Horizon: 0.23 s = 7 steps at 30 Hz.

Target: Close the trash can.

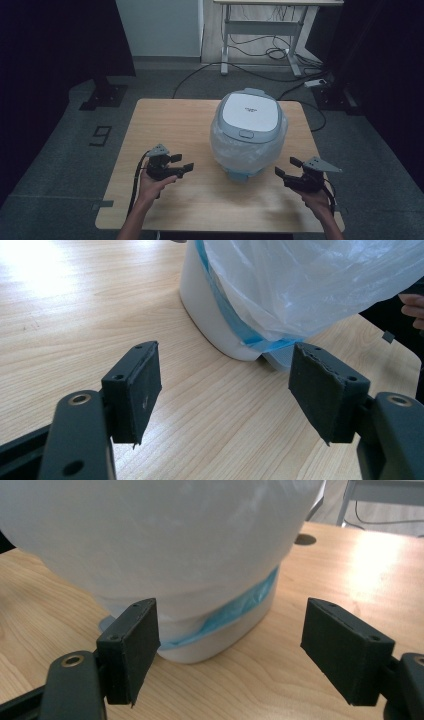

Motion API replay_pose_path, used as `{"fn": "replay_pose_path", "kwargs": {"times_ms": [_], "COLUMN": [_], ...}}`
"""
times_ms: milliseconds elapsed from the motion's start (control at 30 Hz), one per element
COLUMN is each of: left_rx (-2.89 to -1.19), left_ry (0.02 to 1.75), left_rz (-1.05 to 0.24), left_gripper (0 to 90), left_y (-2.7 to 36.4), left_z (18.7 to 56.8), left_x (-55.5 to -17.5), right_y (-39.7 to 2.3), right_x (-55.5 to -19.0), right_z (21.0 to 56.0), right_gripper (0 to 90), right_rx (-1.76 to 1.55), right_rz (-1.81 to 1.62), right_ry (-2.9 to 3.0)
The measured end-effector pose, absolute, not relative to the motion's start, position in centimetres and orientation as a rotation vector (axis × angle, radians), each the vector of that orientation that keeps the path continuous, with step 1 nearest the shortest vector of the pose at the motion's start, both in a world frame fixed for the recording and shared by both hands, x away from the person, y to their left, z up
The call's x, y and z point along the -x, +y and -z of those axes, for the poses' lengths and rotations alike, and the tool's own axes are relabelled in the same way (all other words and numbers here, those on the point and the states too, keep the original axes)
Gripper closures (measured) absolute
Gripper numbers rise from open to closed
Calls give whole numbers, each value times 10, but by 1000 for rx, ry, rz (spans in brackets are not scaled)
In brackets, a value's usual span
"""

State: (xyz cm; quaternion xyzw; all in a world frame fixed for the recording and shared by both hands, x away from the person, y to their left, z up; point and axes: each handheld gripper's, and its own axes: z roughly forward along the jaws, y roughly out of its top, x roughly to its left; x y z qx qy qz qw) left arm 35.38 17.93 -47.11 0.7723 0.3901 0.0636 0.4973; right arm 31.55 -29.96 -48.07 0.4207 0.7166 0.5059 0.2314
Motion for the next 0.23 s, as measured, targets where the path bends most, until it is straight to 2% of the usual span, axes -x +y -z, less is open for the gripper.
{"fn": "replay_pose_path", "kwargs": {"times_ms": [233], "left_rx": [-1873], "left_ry": [948], "left_rz": [-162], "left_gripper": [288], "left_y": [180], "left_z": [471], "left_x": [-354], "right_y": [-303], "right_x": [-316], "right_z": [480], "right_gripper": [225], "right_rx": [-1167], "right_rz": [-1413], "right_ry": [1961]}}
